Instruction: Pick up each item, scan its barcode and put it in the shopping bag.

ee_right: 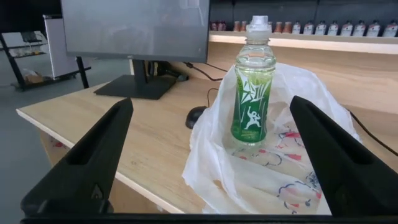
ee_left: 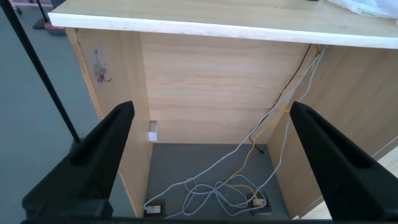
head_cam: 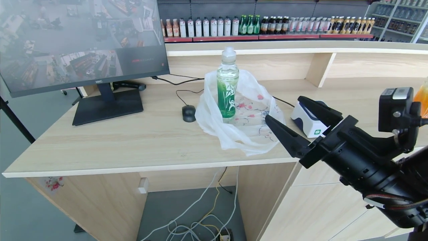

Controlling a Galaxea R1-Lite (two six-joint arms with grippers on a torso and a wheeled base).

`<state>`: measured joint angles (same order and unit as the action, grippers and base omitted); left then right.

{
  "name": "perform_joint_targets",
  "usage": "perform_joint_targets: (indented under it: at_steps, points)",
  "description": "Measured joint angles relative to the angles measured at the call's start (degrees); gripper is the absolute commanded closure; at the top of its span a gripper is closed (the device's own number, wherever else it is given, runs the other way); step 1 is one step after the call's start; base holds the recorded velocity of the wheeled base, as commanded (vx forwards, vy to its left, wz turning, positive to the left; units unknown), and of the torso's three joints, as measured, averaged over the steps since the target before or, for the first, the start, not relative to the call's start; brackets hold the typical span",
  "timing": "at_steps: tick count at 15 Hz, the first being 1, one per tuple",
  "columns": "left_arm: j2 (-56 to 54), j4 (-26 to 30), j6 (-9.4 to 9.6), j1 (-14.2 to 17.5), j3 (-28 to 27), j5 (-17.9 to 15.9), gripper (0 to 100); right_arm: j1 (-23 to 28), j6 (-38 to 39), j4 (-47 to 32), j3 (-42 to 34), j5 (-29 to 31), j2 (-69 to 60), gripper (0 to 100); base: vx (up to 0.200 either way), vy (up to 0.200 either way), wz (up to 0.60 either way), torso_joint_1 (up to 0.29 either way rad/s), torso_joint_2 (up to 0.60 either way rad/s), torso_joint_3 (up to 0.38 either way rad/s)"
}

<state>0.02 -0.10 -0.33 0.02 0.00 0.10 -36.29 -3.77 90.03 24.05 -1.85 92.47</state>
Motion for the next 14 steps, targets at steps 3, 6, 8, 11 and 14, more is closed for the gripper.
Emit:
perform_joint_targets:
  at_steps: [3, 6, 8, 11, 14]
  points:
    - [0.00, 0.02, -0.02, 0.07, 0.00, -0.05, 0, 1.29, 0.00, 0.02, -0.40, 0.02, -0.32, 0, 0.000, -0.200, 0.00, 0.009, 0.01, -0.001]
    - [0.00, 0.02, -0.11, 0.07, 0.00, -0.02, 0, 2.32, 0.02, -0.04, -0.13, 0.05, -0.38, 0, 0.000, -0.200, 0.00, 0.001, 0.00, 0.004]
    - [0.00, 0.05, -0.18, 0.07, 0.00, -0.02, 0, 2.43, 0.02, -0.04, 0.11, 0.02, -0.44, 0, 0.000, -0.200, 0.00, 0.002, 0.00, 0.002]
    - [0.00, 0.02, -0.27, 0.07, 0.00, -0.02, 0, 2.47, 0.00, -0.09, -0.66, 0.02, -0.90, 0, 0.000, -0.200, 0.00, 0.007, 0.00, 0.002]
    - [0.00, 0.02, -0.27, 0.13, 0.00, -0.02, 0, 2.47, 0.00, -0.12, -0.52, 0.02, -1.06, 0, 0.000, -0.200, 0.00, 0.001, 0.00, 0.004]
